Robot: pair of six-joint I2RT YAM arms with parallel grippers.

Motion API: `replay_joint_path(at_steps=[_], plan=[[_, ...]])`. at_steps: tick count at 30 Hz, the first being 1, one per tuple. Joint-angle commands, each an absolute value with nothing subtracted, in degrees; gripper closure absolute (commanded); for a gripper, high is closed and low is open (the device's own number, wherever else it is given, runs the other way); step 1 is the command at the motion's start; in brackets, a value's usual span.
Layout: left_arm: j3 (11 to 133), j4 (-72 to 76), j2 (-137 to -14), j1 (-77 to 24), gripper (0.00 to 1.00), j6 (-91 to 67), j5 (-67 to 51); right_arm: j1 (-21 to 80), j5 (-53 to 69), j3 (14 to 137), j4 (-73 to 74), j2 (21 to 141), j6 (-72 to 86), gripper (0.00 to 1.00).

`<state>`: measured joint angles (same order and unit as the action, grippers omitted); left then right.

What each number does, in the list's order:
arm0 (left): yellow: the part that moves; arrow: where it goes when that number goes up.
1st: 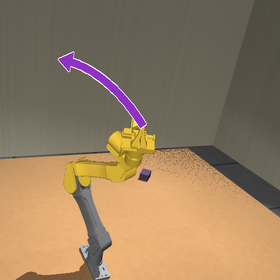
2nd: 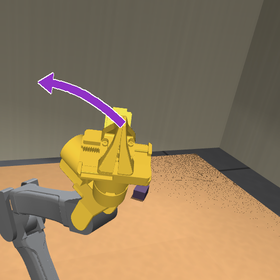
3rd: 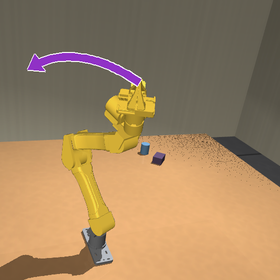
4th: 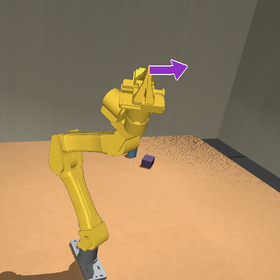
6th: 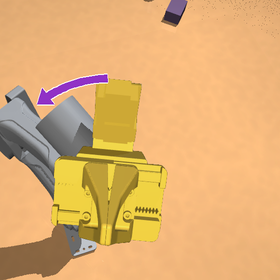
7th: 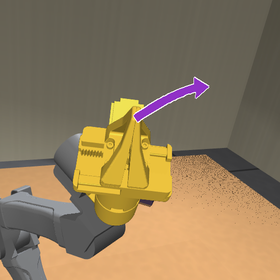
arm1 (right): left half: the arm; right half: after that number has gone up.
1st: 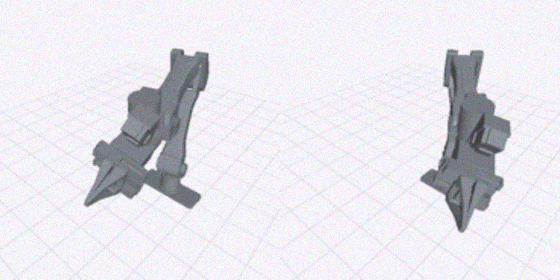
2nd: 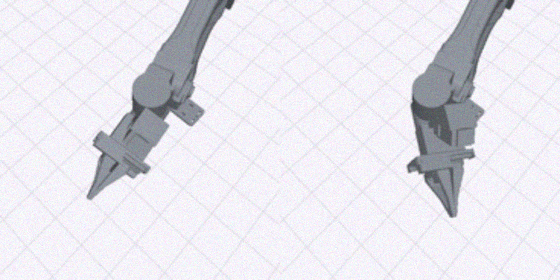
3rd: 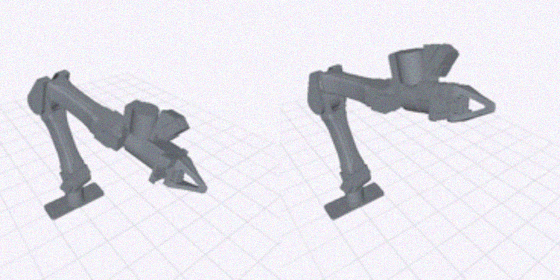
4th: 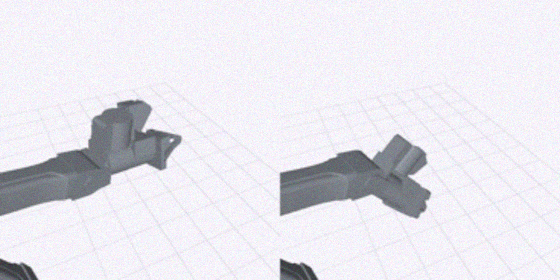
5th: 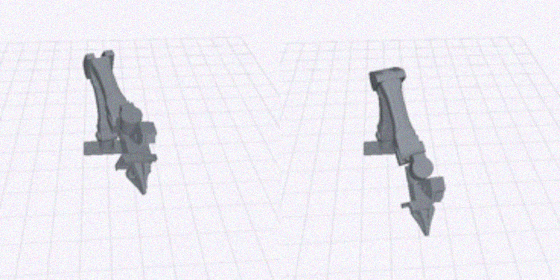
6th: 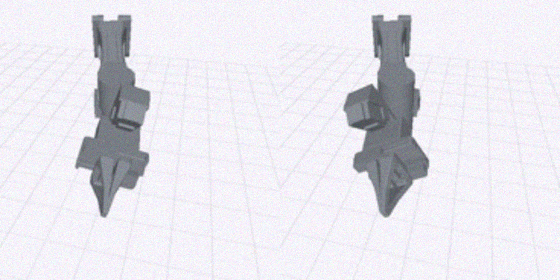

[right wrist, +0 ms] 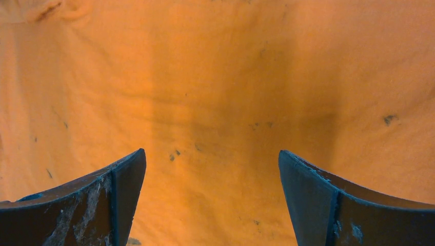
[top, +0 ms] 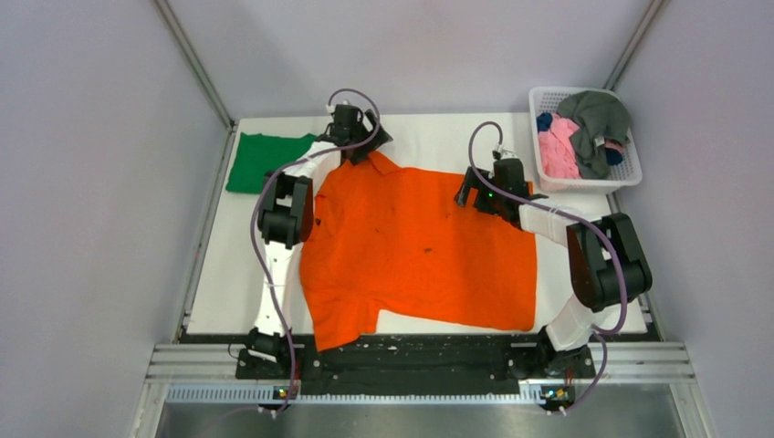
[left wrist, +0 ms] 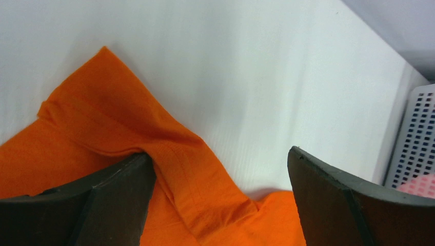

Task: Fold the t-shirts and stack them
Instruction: Flatten out the tshirt

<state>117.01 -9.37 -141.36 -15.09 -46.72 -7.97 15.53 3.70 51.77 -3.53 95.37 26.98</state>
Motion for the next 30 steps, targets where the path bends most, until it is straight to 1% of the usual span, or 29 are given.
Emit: replay_joint_path(at_steps=[1,3,4,6,8,13,19,24,26,27,30], plan=[[131.19,4.28,-147.47,-15.1,0.01,-52.67,-8.79,15.54,1.54,53.84,-3.85,95.13,25.84,0.02],[138.13,4.98,-150.52,-15.38,0.01,-53.98,-6.76,15.55,0.8,54.22,-2.96,95.16,25.91,0.01],[139.66,5.68,-151.31,-15.51,0.01,-54.96,-4.93,15.51,0.45,54.46,-2.46,95.25,25.86,0.02],[140.08,7.26,-151.77,-15.64,0.01,-56.35,-1.2,15.47,0.17,54.7,-1.61,95.21,26.04,0.01],[140.13,6.39,-151.71,-15.63,0.01,-55.33,-0.6,15.45,0.18,54.68,-1.27,95.06,26.06,0.01],[139.78,-3.18,-148.25,-16.27,0.01,-46.01,3.88,15.45,-1.24,54.7,-0.61,95.06,26.36,0.01],[137.56,-11.33,-145.13,-16.55,0.01,-33.8,1.02,15.41,-0.64,54.87,-0.09,94.33,26.29,0.01],[136.25,-21.46,-143.55,-16.01,0.01,-29.81,-5.38,15.46,1.01,53.15,-0.13,92.92,26.37,0.01],[133.15,-25.88,-140.99,-16.04,0.01,-29.56,-7.5,15.51,1.26,52.49,-0.09,92.41,26.34,0.01],[129.41,-26.93,-137.87,-16.14,0.01,-29.72,-7.63,15.65,1.27,52.1,-0.09,91.92,26.32,0.01],[111.54,-22.62,-126.99,-16.66,0.01,-31.01,-5.3,16.84,0.39,50.84,2.39,90.79,26.51,0.01]])
